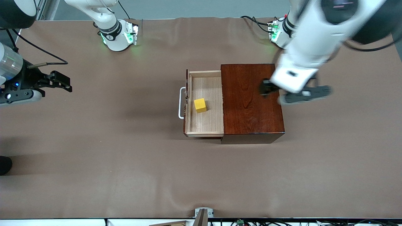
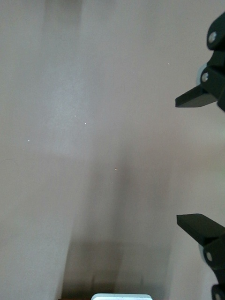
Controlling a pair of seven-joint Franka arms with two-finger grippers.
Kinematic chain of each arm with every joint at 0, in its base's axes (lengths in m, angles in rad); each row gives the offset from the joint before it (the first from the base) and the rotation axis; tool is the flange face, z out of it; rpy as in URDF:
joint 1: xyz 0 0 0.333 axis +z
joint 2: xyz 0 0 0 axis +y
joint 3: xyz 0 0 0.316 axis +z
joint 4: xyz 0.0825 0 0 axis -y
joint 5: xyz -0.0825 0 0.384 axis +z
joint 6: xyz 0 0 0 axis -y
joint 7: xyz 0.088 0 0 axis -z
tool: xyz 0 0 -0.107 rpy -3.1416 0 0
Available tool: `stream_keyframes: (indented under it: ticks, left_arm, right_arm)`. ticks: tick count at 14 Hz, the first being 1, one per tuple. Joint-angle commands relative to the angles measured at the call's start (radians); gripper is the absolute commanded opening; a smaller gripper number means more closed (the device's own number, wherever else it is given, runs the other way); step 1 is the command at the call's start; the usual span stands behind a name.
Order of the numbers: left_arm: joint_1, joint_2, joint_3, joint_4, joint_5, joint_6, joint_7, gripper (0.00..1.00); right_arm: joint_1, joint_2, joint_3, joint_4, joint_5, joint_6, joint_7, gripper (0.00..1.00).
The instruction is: Open drawer, take yellow block, close drawer
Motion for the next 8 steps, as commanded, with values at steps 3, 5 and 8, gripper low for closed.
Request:
stream_keyframes:
  ticks: [3,5,8]
  left_arm:
    - [0.194,-0.184,-0.011,-0.226,-0.058,0.012,0.177,1.00]
    - [0.266,-0.192,-0.011,-0.244,-0.058,0.023,0.300,1.00]
    - [0.321,-0.190,-0.009,-0.246,-0.052,0.029,0.410,1.00]
  right_arm:
    - [0.078,0.097,-0.004,0.009,0.003,-0.017,-0.007,1.00]
    - [0.107,0.110,-0.004,0.015,0.001,-0.018,0.005,1.00]
    - [0.152,0.130,-0.004,0.014,0.001,-0.015,0.150,1.00]
